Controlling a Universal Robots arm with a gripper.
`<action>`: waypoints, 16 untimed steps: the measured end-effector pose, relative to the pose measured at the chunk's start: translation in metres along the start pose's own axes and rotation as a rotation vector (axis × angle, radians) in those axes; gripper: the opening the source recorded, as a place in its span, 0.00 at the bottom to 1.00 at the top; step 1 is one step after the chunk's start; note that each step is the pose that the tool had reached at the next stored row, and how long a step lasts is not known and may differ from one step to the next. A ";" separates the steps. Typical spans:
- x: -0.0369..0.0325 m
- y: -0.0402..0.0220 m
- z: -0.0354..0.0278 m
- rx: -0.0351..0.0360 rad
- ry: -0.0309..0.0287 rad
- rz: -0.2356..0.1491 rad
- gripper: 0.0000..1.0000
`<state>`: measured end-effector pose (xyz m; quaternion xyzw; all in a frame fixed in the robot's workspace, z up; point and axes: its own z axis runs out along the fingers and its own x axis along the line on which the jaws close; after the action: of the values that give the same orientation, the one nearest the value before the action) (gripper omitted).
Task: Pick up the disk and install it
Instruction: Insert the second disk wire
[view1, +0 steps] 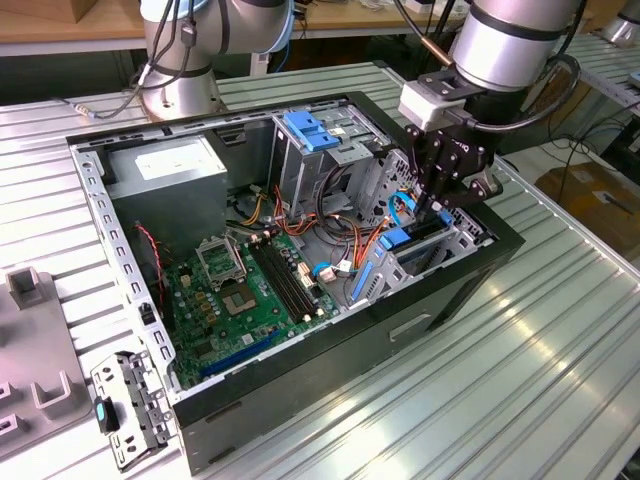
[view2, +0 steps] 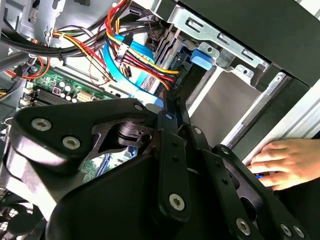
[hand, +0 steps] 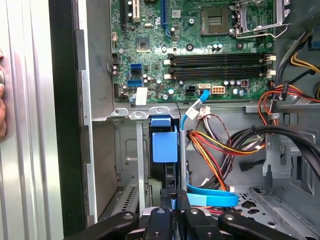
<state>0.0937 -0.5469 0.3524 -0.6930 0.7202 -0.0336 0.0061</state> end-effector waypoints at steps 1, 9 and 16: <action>0.0011 -0.0001 0.0000 -0.0005 -0.0120 0.001 0.16; 0.0154 -0.0005 0.0012 -0.0035 -0.0885 0.006 0.16; 0.0238 -0.0007 0.0036 -0.0047 -0.1200 0.010 0.16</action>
<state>0.0936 -0.5708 0.3497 -0.6900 0.7221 0.0098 0.0478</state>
